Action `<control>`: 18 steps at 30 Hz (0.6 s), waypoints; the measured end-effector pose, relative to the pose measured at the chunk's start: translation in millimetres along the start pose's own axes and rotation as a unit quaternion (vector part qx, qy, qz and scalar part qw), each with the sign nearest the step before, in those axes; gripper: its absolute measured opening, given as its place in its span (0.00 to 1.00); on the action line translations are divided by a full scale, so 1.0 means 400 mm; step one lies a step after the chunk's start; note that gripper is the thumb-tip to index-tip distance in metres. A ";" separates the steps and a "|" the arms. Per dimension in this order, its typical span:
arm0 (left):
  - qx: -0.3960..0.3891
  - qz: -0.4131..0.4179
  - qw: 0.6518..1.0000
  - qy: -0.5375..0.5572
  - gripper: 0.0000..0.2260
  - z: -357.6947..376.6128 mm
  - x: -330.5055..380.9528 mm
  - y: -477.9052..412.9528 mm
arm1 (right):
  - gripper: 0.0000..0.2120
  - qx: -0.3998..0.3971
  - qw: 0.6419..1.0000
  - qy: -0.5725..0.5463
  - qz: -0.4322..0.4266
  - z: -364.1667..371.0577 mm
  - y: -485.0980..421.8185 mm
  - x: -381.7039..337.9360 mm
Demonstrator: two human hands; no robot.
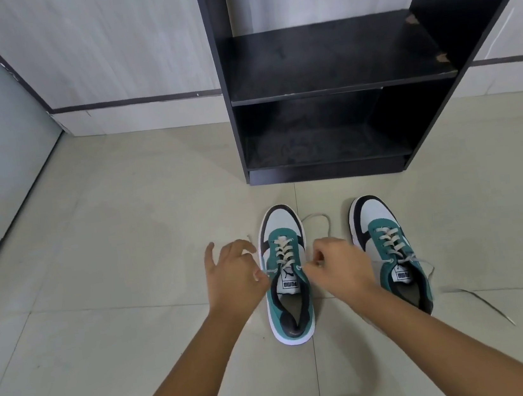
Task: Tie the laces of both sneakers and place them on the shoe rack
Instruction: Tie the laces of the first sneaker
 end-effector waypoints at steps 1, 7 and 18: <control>0.003 -0.021 1.000 0.001 0.06 -0.001 -0.010 0.001 | 0.13 -0.001 1.000 -0.001 0.016 -0.003 0.001 0.007; -0.017 -0.074 0.997 0.003 0.06 0.014 -0.032 0.011 | 0.15 -0.021 0.998 0.029 0.044 0.001 0.013 0.024; -0.032 0.024 0.994 0.098 0.13 0.038 0.003 0.050 | 0.12 -0.005 0.993 0.040 -0.111 0.030 0.038 0.016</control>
Point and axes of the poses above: each hand's wrist, its own y-axis away from the middle knuckle, its own z-axis out of the palm, x = y × z, the point moved 1 cm from there along -y, towards the middle knuckle, and after that the axes turned 11 degrees about x, right-handed, at the moved point
